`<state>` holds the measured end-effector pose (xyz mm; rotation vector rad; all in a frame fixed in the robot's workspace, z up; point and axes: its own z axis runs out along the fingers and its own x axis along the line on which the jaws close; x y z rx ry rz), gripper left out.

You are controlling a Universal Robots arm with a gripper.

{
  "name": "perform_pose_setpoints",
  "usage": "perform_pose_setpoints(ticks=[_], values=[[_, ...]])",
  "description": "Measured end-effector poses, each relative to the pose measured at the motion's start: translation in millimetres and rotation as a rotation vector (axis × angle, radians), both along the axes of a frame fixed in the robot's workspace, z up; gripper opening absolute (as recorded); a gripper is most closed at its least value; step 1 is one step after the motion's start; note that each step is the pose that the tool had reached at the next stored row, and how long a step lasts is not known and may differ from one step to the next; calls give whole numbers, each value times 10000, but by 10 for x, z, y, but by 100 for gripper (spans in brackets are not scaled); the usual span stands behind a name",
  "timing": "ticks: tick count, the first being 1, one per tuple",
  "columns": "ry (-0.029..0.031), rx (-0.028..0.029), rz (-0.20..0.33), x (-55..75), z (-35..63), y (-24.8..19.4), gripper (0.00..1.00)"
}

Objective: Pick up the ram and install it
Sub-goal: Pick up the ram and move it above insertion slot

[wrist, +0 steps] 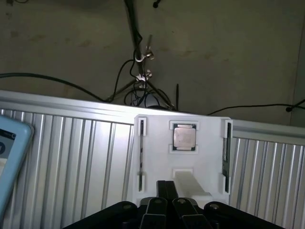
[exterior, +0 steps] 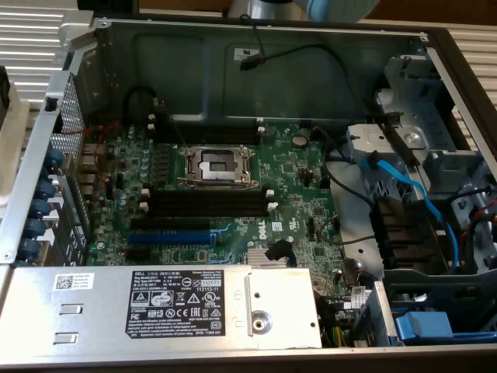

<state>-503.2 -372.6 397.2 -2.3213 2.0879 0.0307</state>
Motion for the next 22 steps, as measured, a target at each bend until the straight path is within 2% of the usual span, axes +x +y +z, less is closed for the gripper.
perform_pose_setpoints(ticks=[6, 11, 15, 22], values=[[87, 0, 0, 0, -41, 0, 10], [233, 0, 0, 0, -102, -1, 10], [323, 1, 1, 6, -166, -21, 10], [414, 3, 8, 167, -258, -55, 10]])
